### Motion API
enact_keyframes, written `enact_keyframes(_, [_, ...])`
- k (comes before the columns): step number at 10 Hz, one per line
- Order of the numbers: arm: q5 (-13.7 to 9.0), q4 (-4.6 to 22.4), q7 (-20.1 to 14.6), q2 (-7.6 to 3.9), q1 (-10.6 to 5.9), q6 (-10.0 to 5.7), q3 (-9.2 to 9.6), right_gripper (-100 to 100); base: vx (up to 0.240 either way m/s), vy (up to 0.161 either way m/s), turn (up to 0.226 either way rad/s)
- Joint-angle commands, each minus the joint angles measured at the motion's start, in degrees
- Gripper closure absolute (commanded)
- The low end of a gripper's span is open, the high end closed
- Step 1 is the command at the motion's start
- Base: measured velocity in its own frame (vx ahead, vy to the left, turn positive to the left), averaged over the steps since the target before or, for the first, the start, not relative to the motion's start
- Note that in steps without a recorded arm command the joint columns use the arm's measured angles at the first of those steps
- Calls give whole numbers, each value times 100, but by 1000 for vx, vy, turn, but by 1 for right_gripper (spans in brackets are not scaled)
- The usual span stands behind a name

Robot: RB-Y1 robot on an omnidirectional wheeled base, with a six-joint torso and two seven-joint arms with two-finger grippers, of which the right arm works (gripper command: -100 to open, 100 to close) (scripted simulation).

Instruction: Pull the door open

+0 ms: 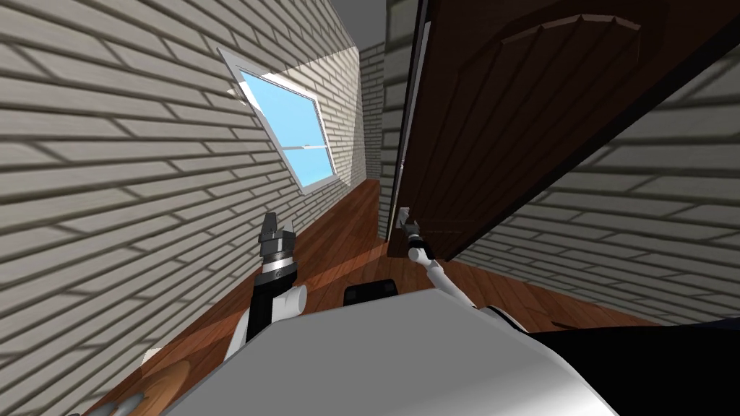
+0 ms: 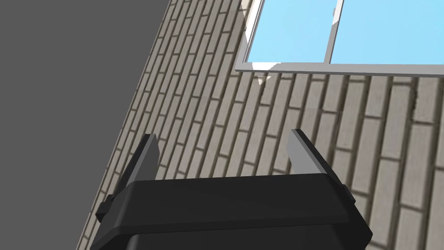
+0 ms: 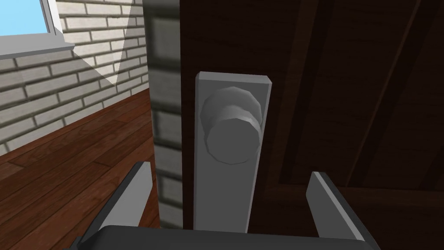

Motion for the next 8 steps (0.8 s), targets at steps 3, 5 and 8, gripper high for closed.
enact_keyframes(3, [-69, 179, -292, -289, 10, -111, -129, -100, 171, 12, 121])
enact_keyframes(5, [-92, 226, -376, -379, 19, -141, -172, -100, 89, -9, 63])
enact_keyframes(8, [-122, 170, -312, -364, 20, -76, -243, 100, 35, -6, 28])
